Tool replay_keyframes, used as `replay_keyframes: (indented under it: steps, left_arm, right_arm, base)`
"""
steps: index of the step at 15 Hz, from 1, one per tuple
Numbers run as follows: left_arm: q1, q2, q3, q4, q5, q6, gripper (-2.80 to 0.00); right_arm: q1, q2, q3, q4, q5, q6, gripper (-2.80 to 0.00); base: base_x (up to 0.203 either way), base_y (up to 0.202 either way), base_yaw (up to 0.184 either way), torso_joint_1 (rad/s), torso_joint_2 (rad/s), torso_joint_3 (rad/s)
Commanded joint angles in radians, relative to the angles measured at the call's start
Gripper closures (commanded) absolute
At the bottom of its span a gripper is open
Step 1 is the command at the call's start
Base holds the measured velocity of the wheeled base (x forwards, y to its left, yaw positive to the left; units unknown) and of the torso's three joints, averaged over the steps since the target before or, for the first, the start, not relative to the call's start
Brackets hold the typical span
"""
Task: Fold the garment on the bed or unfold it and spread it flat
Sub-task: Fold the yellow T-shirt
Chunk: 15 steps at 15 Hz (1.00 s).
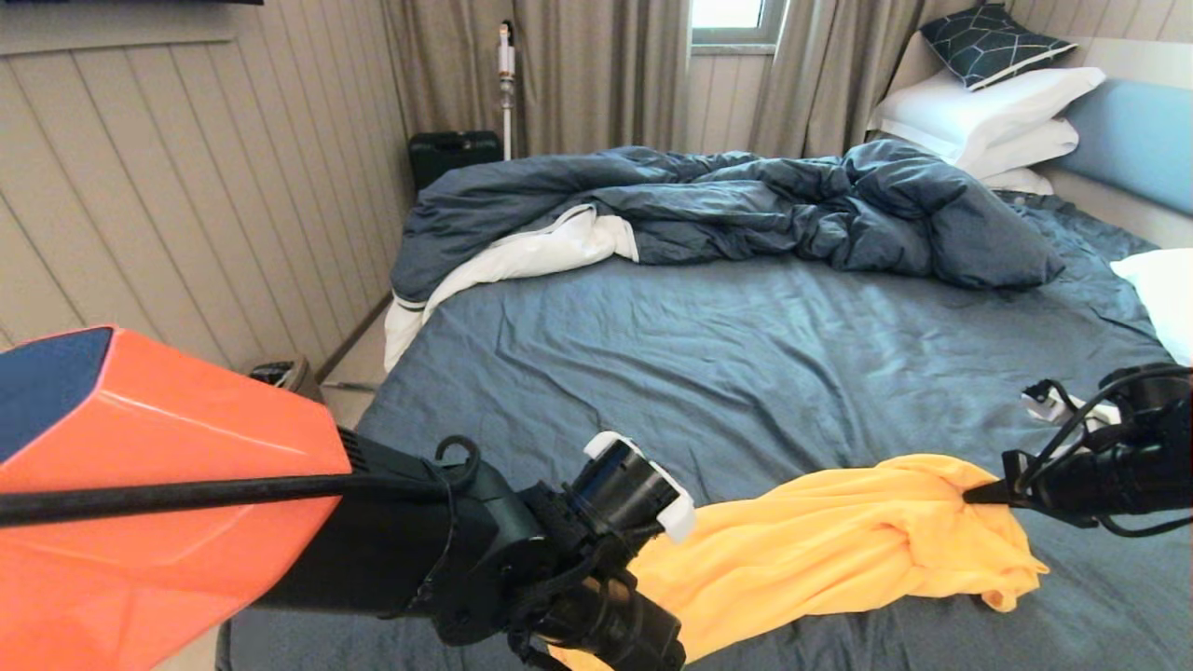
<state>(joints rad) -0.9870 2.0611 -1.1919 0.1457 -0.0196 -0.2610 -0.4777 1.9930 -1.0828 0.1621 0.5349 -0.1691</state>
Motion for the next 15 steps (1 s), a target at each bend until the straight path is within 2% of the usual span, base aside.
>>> replay_keyframes:
  steps: [1,3,9,10,15]
  left_arm:
    - [-0.002,0.03,-0.005,-0.002,0.027,0.056,-2.8]
    - [-0.002,0.059,-0.024,-0.005,0.058,0.069,-2.8]
    - [-0.001,0.096,-0.038,-0.017,0.056,0.069,-2.8]
    - [-0.001,0.093,-0.038,-0.017,0.056,0.069,0.0]
    - [-0.001,0.093,-0.04,-0.018,0.058,0.069,0.0]
  right_arm:
    - [-0.001,-0.002,0.001,0.001,0.01,-0.001,0.0]
    - [-0.002,-0.002,0.003,0.001,0.011,-0.001,0.0]
    - [-0.004,0.0,0.0,0.001,0.019,-0.001,0.0]
    - [-0.004,0.0,0.0,0.001,0.019,0.0,0.0]
    - [-0.004,0.0,0.001,0.002,0.019,0.0,0.0]
  base:
    - [0.0,0.0,0.0,0.0,0.0,0.0]
    - [0.0,0.0,0.0,0.0,0.0,0.0]
    - [0.0,0.0,0.0,0.0,0.0,0.0]
    - [0.0,0.0,0.0,0.0,0.0,0.0]
    - [0.0,0.0,0.0,0.0,0.0,0.0]
